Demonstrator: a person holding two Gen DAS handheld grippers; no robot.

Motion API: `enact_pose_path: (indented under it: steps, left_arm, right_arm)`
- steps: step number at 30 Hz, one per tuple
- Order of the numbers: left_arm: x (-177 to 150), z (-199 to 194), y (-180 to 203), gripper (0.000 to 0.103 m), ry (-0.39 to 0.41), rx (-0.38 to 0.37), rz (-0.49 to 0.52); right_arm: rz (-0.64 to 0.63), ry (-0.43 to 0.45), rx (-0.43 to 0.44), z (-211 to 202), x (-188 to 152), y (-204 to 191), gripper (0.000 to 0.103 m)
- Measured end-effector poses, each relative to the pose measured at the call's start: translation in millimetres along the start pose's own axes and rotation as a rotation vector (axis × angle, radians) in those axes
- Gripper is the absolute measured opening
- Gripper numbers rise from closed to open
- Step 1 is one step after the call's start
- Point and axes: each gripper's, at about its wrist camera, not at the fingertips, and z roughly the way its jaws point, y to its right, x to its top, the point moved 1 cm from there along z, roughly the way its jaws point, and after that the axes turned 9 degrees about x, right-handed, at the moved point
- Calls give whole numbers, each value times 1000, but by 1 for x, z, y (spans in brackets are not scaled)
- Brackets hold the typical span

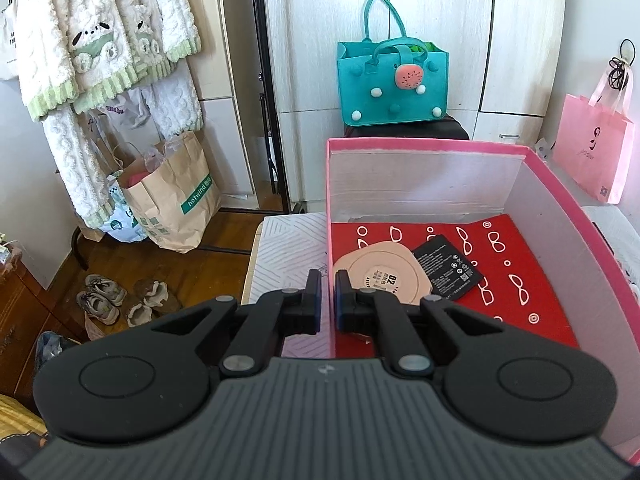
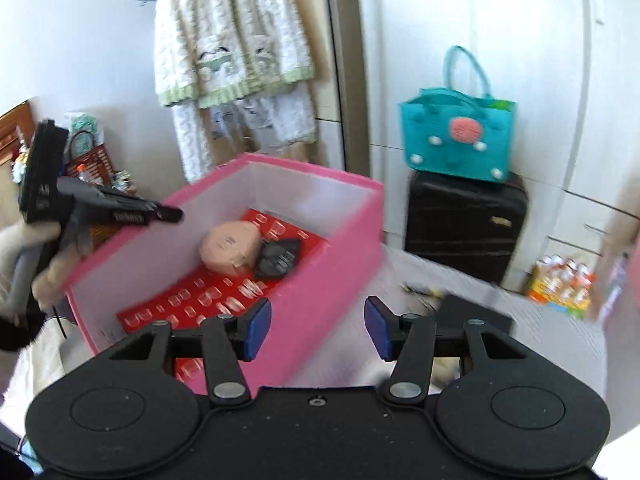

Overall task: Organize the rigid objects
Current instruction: 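Lower the right tool onto the white router and grasp it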

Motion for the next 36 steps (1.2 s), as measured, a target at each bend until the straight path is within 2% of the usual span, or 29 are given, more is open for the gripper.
enact_pose_path:
  steps: [7,9,11,12,17,20,25,26,29,32,36]
  left_arm:
    - [-1,-4,8,6,24,20,62]
    - [0,-4,10,6,27,33,81]
    - [1,-4,12,5,5,56,123]
    - [1,-5,15,5,-4,56,172]
    - [-2,-27,18,6,0,62,249]
    - [-4,-36,11,6,-35,26,219]
    - [-16,-35,6,6,-97,-2,208]
    - [-18,-34,5,5,-107,-4,200]
    - [-22,-37,5,5,-112,-2,195]
    - [-23,-43,3,5,-111,-5,178]
    - [-23,-48,3,5,-96,-2,184]
  right_arm:
    - [49,-55,-43,-15,-46,33,62]
    - [39,-63,-46,-15,-54,38,68]
    - [-3,-64,-64,-11,-59,38,84]
    - [-41,-75,-83,-7,-61,37,85]
    - [-190,-148,-110,5,-72,38,85]
    - [-287,-161,-94,9,-74,37,85]
    - [-521,-160,-131,27,-75,27,81]
    - [-523,-181,-117,32,-73,28,77]
    - [-528,-226,-67,43,-68,32,75]
    - [-551,-229,-93,48,-66,31,68]
    - [-422,-219,-64,45,-54,30,63]
